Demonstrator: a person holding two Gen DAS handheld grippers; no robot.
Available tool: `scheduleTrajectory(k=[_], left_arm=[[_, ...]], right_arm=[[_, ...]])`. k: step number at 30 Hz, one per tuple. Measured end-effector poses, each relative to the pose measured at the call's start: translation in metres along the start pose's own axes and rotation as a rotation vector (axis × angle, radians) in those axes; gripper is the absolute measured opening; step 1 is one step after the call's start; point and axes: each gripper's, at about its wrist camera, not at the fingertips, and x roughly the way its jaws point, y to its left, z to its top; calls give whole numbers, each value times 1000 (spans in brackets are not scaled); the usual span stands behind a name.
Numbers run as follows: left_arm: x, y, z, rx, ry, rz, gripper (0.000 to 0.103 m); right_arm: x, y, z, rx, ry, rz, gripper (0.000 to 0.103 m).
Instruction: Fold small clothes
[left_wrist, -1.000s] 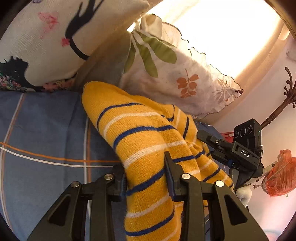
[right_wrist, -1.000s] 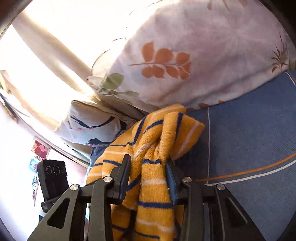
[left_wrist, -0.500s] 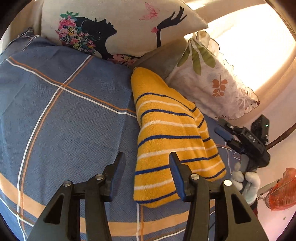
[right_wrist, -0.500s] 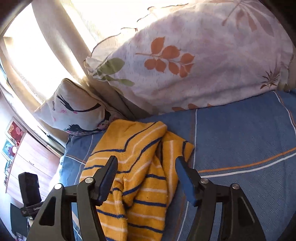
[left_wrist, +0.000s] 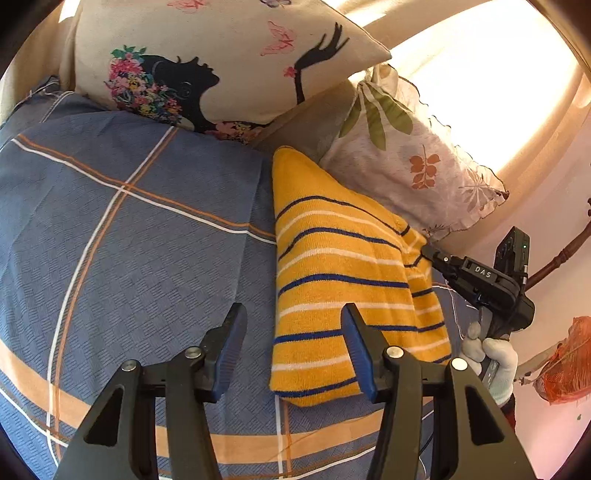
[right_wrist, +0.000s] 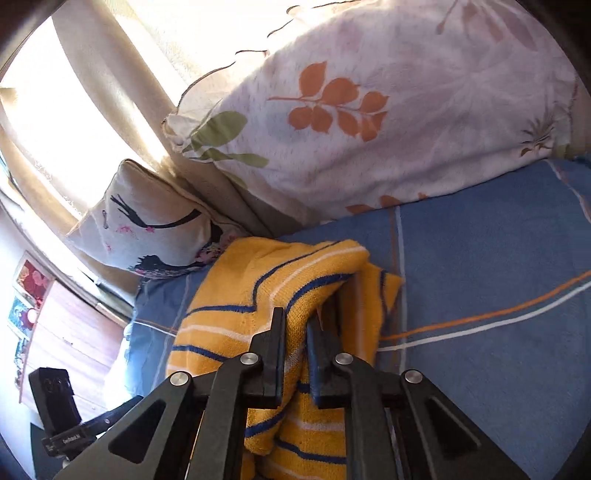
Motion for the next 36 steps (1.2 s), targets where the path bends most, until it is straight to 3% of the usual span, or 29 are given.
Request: scheduleTrajectory(k=[3,5,8,9,10,11,12,17,20,22,24,25,29,30,31,34,36], left_arm=[[24,-16,-5,55,46,-24,53],[45,-20,-12,69,101,1,55],[65,-21,-27,75,157,34,55],[66,-21,-30,81,149,49,56],[65,-21,-32,83,140,55,56],[62,-21,-33,76,133,49,56],[58,-21,-33,68,127,40,56],[28,-16,-41,36,59,34,57],[7,-9,-44,36,-5,76,58],[-6,-6,-44,48,-47,125,58],[-14,-2,-45,56,-82,172,59],[-16,0,-43,56,-92,185,59],[-19,6,-42,38,-105,180,59],[-19,6,-43,36,-106,180,59],[-19,5,-44,40,-108,184,59],[-21,1,-47,61,-120,208,59],[-24,-1,-49,72,-133,222,60]], right_arm=[[14,-15,-7,5,61,-143,10],[8,-20,-9,39,44,-144,12],[-24,-1,-9,13,-59,-73,13],[-31,12,-8,-9,-85,-31,23],[-36,23,-7,-31,-97,9,40],[-39,33,-7,-53,-101,49,47],[-39,44,-7,-73,-94,93,54],[13,69,-15,-76,61,241,55],[40,39,-28,-7,130,115,52],[34,20,-32,-10,86,4,33],[21,8,-34,19,45,-123,38],[12,7,-32,25,17,-147,42],[-18,46,-20,-67,-97,-52,45],[-19,62,-16,-105,-108,-19,53],[-15,78,-13,-136,-104,15,61],[21,106,-6,-179,-19,118,68],[58,107,-2,-170,64,126,68]])
